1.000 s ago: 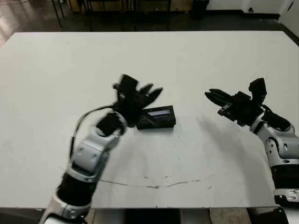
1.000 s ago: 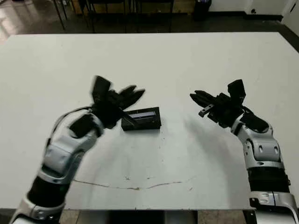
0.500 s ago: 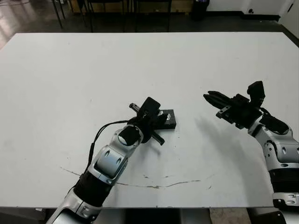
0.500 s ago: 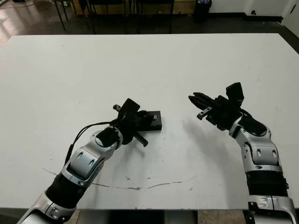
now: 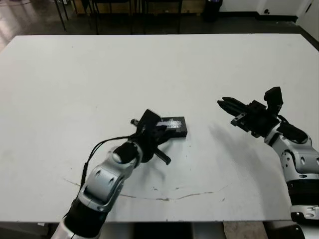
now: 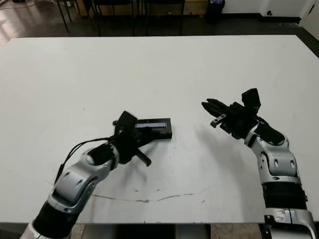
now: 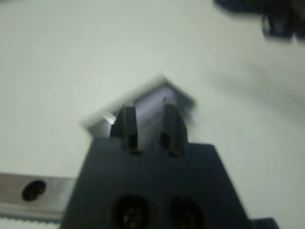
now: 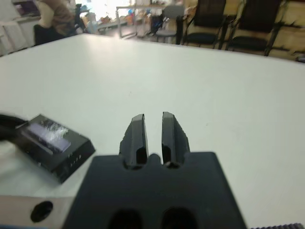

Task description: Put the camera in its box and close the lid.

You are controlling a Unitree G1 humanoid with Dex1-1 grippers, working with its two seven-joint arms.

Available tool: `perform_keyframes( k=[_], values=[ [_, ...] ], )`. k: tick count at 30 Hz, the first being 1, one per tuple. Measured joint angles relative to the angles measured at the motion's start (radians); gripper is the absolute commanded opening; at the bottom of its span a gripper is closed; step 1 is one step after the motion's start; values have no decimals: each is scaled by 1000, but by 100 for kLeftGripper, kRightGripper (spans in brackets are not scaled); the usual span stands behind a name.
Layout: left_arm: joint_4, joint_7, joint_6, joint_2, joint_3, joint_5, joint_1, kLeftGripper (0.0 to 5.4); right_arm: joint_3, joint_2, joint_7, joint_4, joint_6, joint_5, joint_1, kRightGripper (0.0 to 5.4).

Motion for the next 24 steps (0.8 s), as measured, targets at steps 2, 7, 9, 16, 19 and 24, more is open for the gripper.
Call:
perform_keyframes(
  k=[2, 7, 9, 16, 19, 24],
  values=[
    [-17, 12, -103, 9, 83, -14, 2, 1, -6, 25, -52, -48, 6, 2, 9, 0],
    [-30, 18, -343, 71, 246, -32, 4, 1, -5, 92, -179, -158, -23, -26, 52, 0],
    [-3, 27, -429, 88, 300, -34, 3, 1, 4, 111, -212, -187, -69, -55, 64, 0],
    [189, 121, -700, 119, 395, 37, 12, 1, 59, 175, -354, -233, -188, -202, 123, 0],
    [242, 160, -767, 120, 395, 76, 30, 1, 78, 193, -402, -234, -214, -247, 142, 0],
    [273, 209, -786, 106, 392, 95, 42, 1, 97, 220, -460, -230, -237, -303, 162, 0]
  ],
)
